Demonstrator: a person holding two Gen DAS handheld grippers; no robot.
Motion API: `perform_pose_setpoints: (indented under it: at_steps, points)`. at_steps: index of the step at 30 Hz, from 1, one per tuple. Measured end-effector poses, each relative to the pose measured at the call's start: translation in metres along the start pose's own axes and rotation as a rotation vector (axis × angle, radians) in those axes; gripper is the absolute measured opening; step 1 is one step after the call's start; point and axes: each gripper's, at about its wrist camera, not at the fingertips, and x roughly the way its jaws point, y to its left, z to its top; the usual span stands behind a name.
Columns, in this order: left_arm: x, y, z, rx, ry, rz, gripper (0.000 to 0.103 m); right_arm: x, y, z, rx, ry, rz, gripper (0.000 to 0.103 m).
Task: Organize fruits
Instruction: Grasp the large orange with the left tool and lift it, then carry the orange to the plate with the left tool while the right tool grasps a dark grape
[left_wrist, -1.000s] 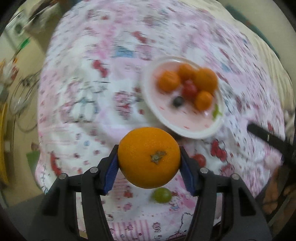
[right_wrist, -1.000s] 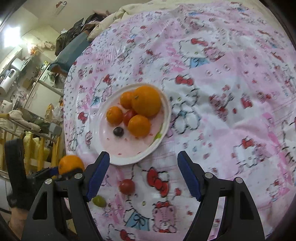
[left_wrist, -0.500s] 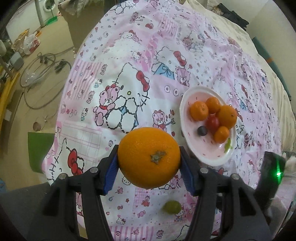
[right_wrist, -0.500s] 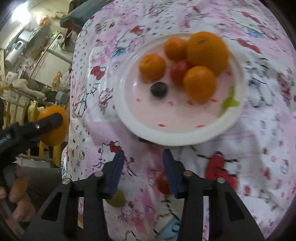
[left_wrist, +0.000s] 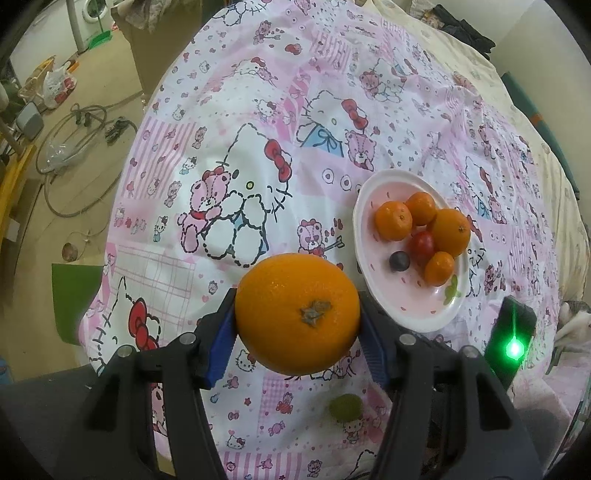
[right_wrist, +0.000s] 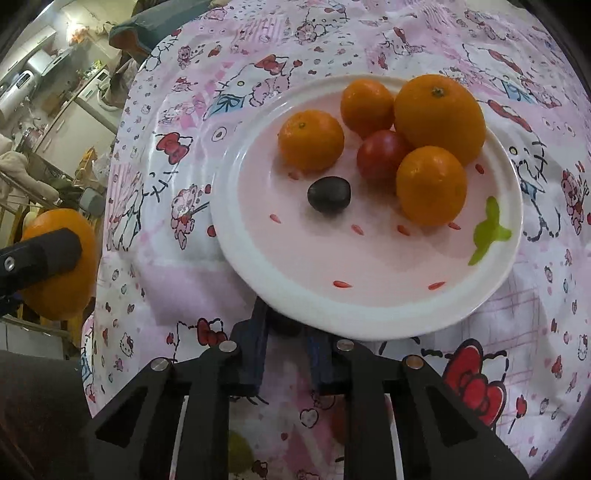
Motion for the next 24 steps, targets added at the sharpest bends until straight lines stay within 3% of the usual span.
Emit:
perform_pose_setpoints:
  at_steps: [11,17,24]
  points:
    - [-0.006,-0.007,0.003,0.018,-0.027,-0.018,0.056,-0.041,-0.007,-0.016,0.013,0.008,0.075,0.020]
    - [-0.001,-0.007,0.001,0.021,-0.003,-0.027,0.056,-0.087,-0.026,-0.008,0.024,-0.067,0.092,0.020]
    - [-0.001,-0.029,-0.005,0.100,-0.012,-0.045,0.056,-0.135,-0.067,0.015,0.059,-0.186,0.072,0.020]
